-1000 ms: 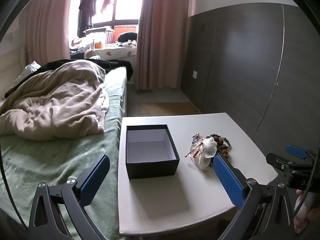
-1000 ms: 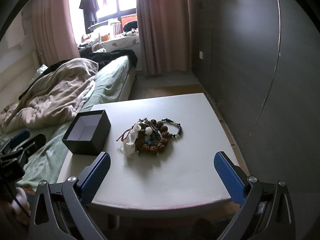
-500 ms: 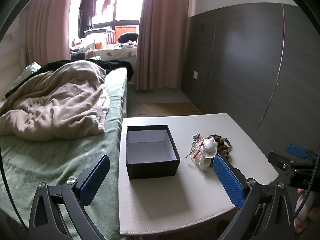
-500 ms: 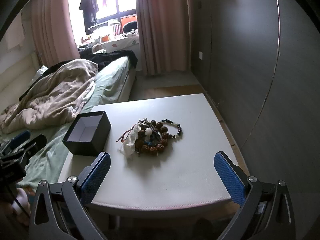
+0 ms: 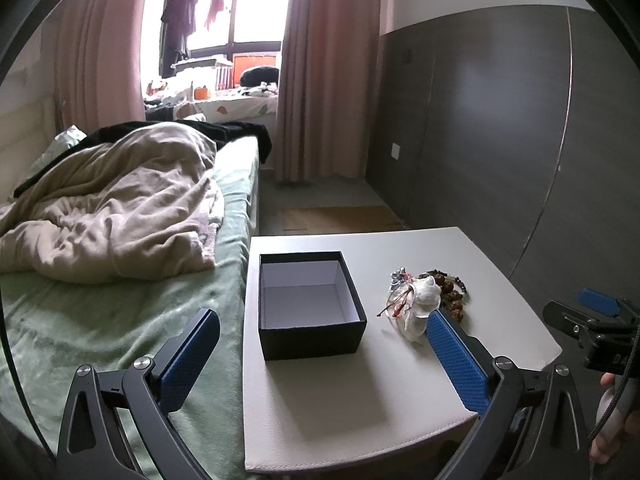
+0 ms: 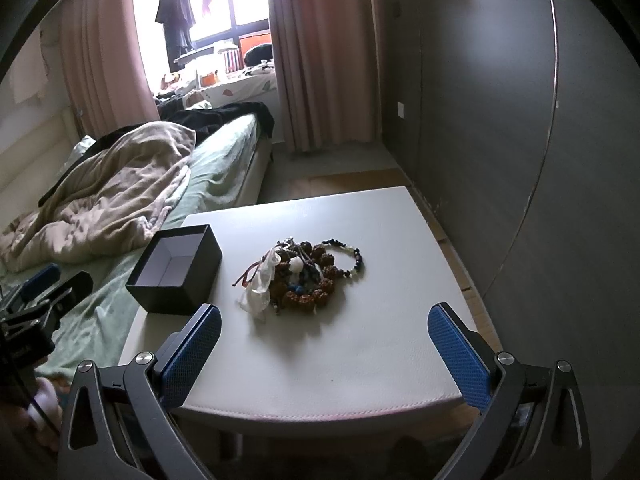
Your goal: Organize jewelry
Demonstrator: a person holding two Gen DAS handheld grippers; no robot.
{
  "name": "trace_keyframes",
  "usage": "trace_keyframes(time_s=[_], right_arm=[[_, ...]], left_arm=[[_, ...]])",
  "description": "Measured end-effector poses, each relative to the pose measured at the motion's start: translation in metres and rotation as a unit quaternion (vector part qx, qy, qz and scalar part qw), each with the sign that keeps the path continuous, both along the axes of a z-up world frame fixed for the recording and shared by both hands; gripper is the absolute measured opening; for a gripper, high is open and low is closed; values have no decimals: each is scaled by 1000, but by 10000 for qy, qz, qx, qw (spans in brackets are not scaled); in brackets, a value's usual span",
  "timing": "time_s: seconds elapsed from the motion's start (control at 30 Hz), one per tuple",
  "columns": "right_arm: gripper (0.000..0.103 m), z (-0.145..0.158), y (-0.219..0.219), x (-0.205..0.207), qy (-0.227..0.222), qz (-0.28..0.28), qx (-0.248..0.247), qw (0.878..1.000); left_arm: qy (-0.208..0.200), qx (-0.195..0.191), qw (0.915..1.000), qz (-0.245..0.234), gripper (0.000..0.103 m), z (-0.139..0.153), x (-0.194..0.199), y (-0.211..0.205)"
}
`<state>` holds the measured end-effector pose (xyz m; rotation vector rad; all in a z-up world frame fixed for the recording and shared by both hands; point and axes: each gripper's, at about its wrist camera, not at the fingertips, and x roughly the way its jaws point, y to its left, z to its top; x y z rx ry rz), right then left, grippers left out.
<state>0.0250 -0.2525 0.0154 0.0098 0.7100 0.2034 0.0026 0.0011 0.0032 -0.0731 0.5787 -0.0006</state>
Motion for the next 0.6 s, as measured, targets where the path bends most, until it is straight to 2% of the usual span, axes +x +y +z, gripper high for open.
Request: trace_keyframes(time_s=[0.33, 0.6], right_arm=[[103, 0, 0, -1, -19, -10, -4, 10000], [103, 3, -5, 3, 87, -37, 103, 9999]], left_arm=[[14, 42, 10000, -51, 103, -1, 0, -4], [70, -71, 9999, -125, 103, -1, 10, -7]])
